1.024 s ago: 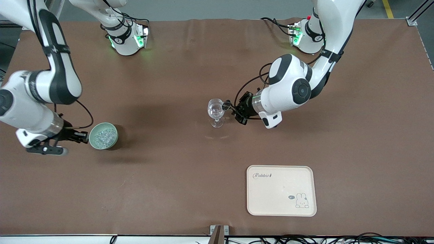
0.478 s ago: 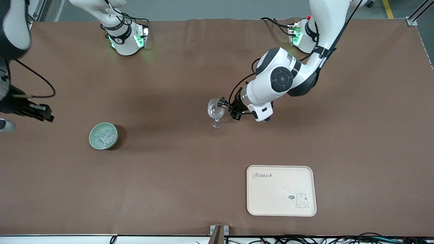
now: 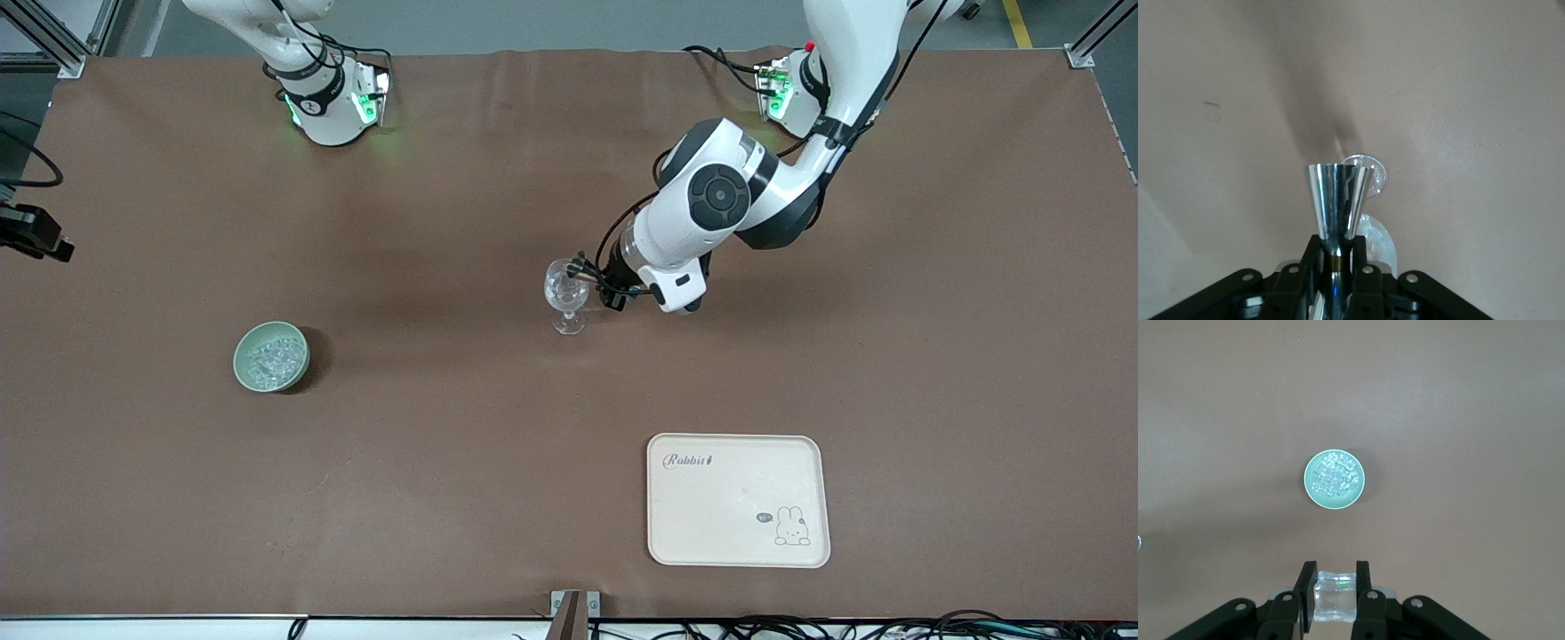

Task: Pour wine and add ice with both arms
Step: 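Tilt the jigger into the glass while the right gripper lifts the ice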

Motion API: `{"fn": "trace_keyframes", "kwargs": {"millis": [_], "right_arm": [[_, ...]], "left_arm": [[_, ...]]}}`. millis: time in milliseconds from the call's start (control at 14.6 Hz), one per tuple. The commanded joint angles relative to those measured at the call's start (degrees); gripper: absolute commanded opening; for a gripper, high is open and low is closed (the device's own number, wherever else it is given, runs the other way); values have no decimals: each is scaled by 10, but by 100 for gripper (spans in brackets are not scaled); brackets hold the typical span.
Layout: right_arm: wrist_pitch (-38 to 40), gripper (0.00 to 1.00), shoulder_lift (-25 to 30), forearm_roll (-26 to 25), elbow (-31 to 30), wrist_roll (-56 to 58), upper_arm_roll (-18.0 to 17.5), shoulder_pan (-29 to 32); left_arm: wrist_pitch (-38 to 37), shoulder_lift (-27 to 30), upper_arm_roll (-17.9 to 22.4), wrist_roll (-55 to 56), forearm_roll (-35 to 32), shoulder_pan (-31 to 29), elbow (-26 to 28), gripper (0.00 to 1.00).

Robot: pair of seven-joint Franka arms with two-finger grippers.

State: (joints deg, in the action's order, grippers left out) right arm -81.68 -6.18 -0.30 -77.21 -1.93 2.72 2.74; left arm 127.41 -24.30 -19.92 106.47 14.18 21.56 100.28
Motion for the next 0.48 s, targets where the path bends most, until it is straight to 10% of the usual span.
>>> {"fn": "trace_keyframes", "kwargs": {"millis": [0, 410], "right_arm": [[6, 1, -6, 0, 11, 3, -6, 4], [14, 1, -5, 0, 10, -1, -7, 3]], "left_arm": [[-6, -29, -3, 4, 41, -5, -34, 0], [-93, -29, -1, -166, 227, -70, -58, 0]]}}
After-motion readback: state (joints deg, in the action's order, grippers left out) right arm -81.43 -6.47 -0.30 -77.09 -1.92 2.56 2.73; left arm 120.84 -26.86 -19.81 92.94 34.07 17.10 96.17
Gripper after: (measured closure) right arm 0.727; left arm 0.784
